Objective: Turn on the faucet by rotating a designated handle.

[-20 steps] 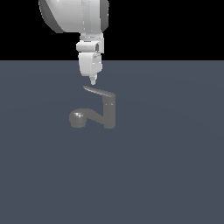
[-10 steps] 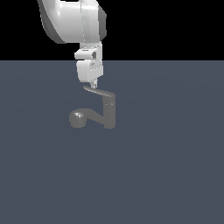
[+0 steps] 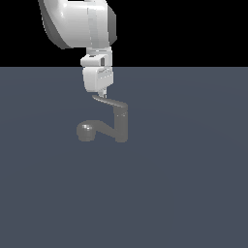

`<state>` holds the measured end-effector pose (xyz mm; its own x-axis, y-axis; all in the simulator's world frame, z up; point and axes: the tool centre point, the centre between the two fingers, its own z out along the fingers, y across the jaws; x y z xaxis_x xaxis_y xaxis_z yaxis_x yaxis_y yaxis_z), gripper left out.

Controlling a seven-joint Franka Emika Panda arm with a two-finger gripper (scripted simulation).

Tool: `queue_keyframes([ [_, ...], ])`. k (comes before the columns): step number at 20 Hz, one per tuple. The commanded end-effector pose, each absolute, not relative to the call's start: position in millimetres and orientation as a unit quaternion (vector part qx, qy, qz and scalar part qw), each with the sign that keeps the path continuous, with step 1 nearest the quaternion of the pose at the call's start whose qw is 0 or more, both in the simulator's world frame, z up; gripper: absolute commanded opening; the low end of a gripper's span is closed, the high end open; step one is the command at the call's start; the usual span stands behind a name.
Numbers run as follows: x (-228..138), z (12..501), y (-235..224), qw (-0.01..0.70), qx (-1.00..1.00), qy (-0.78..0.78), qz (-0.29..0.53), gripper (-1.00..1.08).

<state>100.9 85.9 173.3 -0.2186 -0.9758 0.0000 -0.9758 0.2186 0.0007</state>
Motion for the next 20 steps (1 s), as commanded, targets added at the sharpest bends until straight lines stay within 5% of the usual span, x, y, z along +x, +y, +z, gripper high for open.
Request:
queue_keyframes([
  [1,94.6,173.3,88.8,0.0,0.625,-0.78,0.0,-1.0],
  [20,43.4,173.4,109.9,0.0,0.625,-0.781,0.0,-1.0],
])
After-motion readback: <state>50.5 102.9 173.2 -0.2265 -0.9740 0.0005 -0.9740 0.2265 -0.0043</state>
